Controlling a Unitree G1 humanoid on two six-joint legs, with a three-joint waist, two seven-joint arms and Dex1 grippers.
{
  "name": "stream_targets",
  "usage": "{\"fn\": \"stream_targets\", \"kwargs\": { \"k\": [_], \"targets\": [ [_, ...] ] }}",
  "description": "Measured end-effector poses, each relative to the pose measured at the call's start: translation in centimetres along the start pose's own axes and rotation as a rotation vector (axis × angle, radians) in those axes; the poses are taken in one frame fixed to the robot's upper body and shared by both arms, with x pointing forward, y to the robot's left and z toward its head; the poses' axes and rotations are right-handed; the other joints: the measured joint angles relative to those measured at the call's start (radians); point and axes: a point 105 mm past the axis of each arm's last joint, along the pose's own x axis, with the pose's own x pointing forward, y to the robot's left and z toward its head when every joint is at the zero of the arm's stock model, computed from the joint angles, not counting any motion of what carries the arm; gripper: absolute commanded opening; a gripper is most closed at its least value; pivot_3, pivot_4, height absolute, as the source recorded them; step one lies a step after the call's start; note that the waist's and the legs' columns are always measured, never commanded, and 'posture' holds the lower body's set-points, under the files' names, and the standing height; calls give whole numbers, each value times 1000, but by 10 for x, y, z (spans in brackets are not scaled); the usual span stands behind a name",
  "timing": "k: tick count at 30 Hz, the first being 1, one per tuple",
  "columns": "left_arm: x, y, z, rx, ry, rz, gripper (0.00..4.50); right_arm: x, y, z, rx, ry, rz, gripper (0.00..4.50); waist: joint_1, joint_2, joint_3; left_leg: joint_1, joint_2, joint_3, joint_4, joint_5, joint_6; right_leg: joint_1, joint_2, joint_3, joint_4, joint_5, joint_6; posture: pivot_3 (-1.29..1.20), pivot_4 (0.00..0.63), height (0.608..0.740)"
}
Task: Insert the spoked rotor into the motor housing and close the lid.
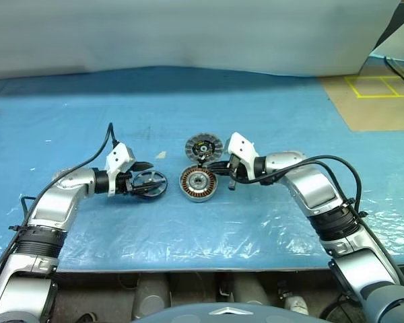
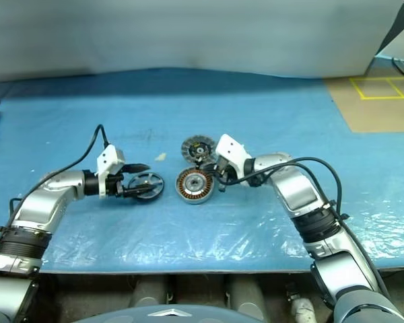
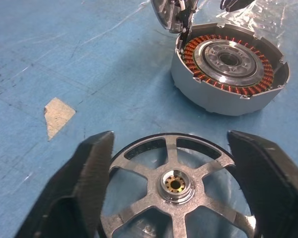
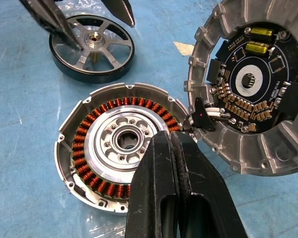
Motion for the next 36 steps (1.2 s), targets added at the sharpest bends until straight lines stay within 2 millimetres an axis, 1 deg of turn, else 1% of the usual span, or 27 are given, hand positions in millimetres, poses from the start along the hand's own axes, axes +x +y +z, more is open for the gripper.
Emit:
{"fn": "stream_targets", "kwargs": {
  "k": [4,9,11,13,14,15,16,17,21,23,28,32,34,36],
  "targets": [
    [-6,0,-3,68,60,-26,2670,2,0,7,-48,-45,-2,0,0,0,0,0,0,0,0,0,0,0,0,0,0,0,0,0,150,740],
    [-10,3,10,166,93,-73,2670,-1,6,23,-75,-169,44,0,4,0,0,0,0,0,0,0,0,0,0,0,0,0,0,0,150,740],
    [-11,5,10,191,114,-89,2670,-1,9,21,-88,-191,51,0,4,0,0,0,0,0,0,1,1,0,0,0,0,0,0,0,150,740],
    [-10,7,6,199,152,-108,2670,-1,11,17,-85,-195,52,0,3,0,0,0,0,0,0,2,3,0,0,0,0,0,0,0,150,740],
    [-10,8,2,205,177,-125,2410,0,11,16,-85,-193,52,0,2,0,0,0,0,0,0,2,3,0,0,0,0,0,0,0,150,740],
    [-9,8,0,208,189,-139,2340,0,12,14,-84,-192,51,0,1,0,0,0,0,0,0,2,3,0,0,0,0,0,0,0,150,740],
    [-9,9,0,218,203,-151,2113,1,12,14,-82,-192,51,0,1,0,0,0,0,0,0,2,3,0,0,0,0,0,0,0,150,740],
    [-8,10,0,226,209,-163,1833,2,13,14,-80,-194,52,0,0,0,0,0,0,0,0,2,3,0,0,0,0,0,0,0,150,740],
    [-7,16,12,273,219,-199,462,6,15,14,-74,-202,51,0,1,0,0,0,0,0,0,2,3,0,0,0,0,0,0,0,150,740],
    [-6,18,15,315,244,-233,462,7,15,15,-74,-206,42,0,3,0,0,0,0,0,0,2,3,0,0,0,0,0,0,0,150,740],
    [-10,26,31,398,281,-285,462,10,14,15,-77,-207,25,0,2,0,0,-1,0,0,0,1,1,0,0,0,-1,0,0,0,150,740],
    [-22,28,34,410,331,-329,462,12,13,14,-73,-204,10,0,0,0,0,-1,0,0,-1,0,-1,0,0,0,-1,0,0,0,150,740],
    [-31,30,35,429,379,-338,462,12,12,14,-72,-203,1,0,1,0,0,0,0,0,-2,0,-1,-1,0,0,-1,0,0,0,150,740],
    [-38,35,44,460,409,-335,837,12,12,12,-70,-200,-3,0,5,0,0,0,0,0,-2,0,-1,-1,0,0,-2,0,0,0,150,740]
  ]
}}
